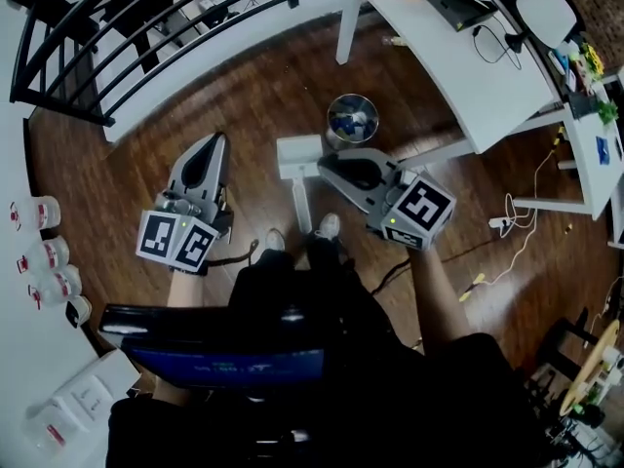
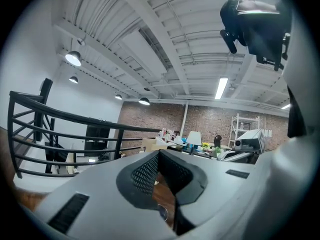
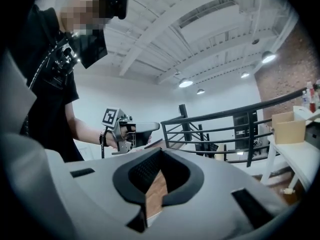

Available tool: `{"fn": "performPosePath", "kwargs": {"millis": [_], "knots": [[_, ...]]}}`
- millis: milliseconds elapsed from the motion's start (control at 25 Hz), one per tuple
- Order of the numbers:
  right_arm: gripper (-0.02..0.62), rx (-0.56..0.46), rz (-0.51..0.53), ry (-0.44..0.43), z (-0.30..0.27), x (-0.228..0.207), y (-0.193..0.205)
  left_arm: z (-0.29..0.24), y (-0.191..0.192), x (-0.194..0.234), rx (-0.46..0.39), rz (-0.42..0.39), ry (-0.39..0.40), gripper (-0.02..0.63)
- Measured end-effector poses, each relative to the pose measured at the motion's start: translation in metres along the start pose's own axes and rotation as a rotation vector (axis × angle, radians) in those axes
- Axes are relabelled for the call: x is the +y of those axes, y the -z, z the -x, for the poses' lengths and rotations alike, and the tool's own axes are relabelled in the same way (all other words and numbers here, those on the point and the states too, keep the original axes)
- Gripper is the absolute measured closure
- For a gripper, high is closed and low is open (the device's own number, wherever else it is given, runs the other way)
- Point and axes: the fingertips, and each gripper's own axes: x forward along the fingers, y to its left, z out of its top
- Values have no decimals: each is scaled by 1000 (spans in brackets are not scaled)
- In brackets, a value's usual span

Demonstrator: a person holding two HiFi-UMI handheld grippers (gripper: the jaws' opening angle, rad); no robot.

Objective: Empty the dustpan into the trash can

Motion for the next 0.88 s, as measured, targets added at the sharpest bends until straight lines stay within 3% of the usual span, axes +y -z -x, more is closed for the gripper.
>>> {"fn": "performPosePath", "kwargs": {"millis": [160, 560, 880], "knots": [[595, -8, -37, 16, 0, 17, -1, 17, 2, -6, 23, -29, 23, 604], [595, 80, 25, 111, -40, 76, -4, 94, -13, 30, 23, -32, 31, 603], [595, 54, 61, 193, -41, 106, -12, 103, -11, 19, 32, -18, 88, 603]]}}
